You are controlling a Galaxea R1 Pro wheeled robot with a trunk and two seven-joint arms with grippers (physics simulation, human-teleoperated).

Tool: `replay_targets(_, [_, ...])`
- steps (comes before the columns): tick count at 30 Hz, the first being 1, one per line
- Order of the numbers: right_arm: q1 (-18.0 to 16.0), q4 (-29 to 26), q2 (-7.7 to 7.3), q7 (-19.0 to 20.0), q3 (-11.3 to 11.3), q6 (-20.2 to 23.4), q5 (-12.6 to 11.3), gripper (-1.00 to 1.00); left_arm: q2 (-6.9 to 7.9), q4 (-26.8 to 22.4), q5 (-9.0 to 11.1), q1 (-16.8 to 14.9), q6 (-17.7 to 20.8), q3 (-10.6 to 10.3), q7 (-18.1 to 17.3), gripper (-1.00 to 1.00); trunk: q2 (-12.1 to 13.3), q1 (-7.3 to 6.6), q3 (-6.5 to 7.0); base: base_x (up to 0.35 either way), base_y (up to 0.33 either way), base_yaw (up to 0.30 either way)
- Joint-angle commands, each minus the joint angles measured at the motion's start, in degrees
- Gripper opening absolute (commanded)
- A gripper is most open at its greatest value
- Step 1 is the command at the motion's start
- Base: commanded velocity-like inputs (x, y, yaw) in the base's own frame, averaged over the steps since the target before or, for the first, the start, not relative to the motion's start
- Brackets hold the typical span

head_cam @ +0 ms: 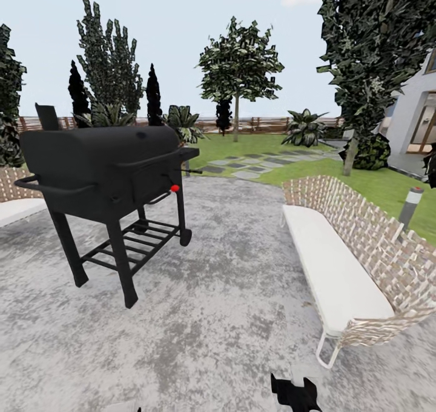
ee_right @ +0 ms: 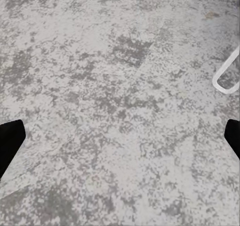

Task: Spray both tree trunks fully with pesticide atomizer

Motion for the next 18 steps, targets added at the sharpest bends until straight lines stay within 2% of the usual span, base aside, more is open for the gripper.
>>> replay_targets(1, [0.0, 0.0, 0.05, 0.0, -0.2, -0.2, 0.1, 1.00, 0.01, 0.0, 0.4, 0.0, -0.2, -0.2, 0.1, 1.00, 0.0, 0.03, -0.02, 0.333, 0.000, 0.003])
replay_targets(18, [0.0, 0.3, 0.04, -0.1, -0.3, -0.2, 0.0, 1.00, -0.01, 0.0, 0.5, 0.0, -0.2, -0.2, 0.1, 1.00, 0.0, 0.03, 0.11, 0.333, 0.000, 0.000])
